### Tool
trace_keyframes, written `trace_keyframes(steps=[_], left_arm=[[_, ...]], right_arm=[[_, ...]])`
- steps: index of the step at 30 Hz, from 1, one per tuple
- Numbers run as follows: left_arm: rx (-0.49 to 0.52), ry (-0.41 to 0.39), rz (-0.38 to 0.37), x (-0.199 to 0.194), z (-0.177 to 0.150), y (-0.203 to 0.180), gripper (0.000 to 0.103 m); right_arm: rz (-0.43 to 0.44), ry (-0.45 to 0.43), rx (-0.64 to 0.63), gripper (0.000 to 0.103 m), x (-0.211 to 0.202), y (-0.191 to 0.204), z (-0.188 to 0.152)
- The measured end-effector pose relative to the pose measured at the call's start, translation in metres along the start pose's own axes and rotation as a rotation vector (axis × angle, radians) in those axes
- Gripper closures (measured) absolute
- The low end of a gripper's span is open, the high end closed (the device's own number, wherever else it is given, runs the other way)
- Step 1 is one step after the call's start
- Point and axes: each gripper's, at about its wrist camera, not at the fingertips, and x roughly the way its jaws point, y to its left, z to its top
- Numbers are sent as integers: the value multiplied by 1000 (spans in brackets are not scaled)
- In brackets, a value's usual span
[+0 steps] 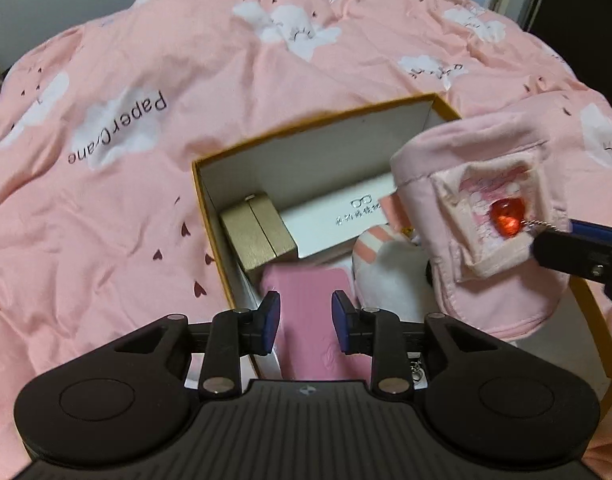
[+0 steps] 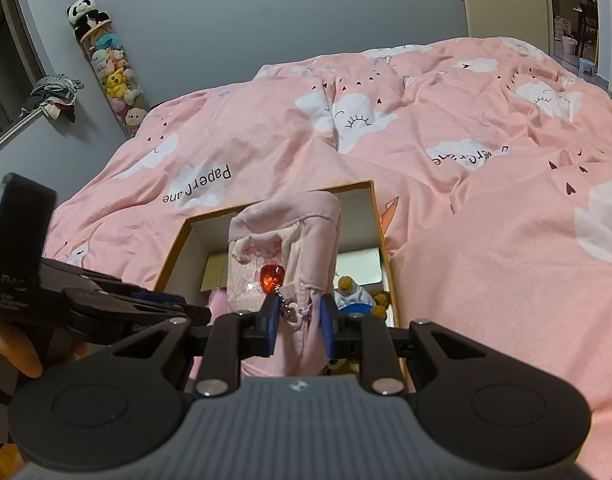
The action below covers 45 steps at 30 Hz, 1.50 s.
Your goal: Organize objects
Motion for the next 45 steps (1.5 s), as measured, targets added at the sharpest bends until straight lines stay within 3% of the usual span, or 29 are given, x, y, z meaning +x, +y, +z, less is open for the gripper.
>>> trace_keyframes(steps=[5, 11, 14, 16, 20, 24, 26, 28, 29, 33, 38, 45], left_arm=[[-77, -73, -61, -18, -1, 18, 69], [-212, -166, -74, -48, -17, 43, 69], [-281, -204, -69, -57, -34, 51, 69], [-317, -209, -64, -58, -45, 56, 69], [-377, -196, -64, -58, -67, 68, 69], [-441, -200, -73, -58, -86, 75, 69], [-470, -204, -75, -58, -93, 74, 69], [-472, -211, -59, -59, -99, 69, 69], [-470, -215, -45, -60, -102, 66, 69], [-461, -223, -26, -59, -109, 57, 69], [-462, -223, -49, -57, -111, 57, 69], [-481, -233, -70, -57, -113, 59, 69]], right_arm=[[14, 11, 4, 80, 2, 2, -1], [119, 49, 81, 82, 11, 11, 0], [173, 90, 119, 100, 24, 18, -3], [194, 126, 136, 103, 36, 23, -6], [134, 169, 95, 103, 52, 34, -13], [106, 158, 18, 92, 46, 46, -19], [89, 149, -58, 81, 41, 56, -22], [76, 141, -131, 62, 38, 65, -27], [62, 139, -176, 61, 37, 71, -30], [-1, 162, -295, 59, 43, 82, -42], [-68, 218, -351, 56, 59, 84, -51], [-75, 244, -303, 78, 66, 74, -52]])
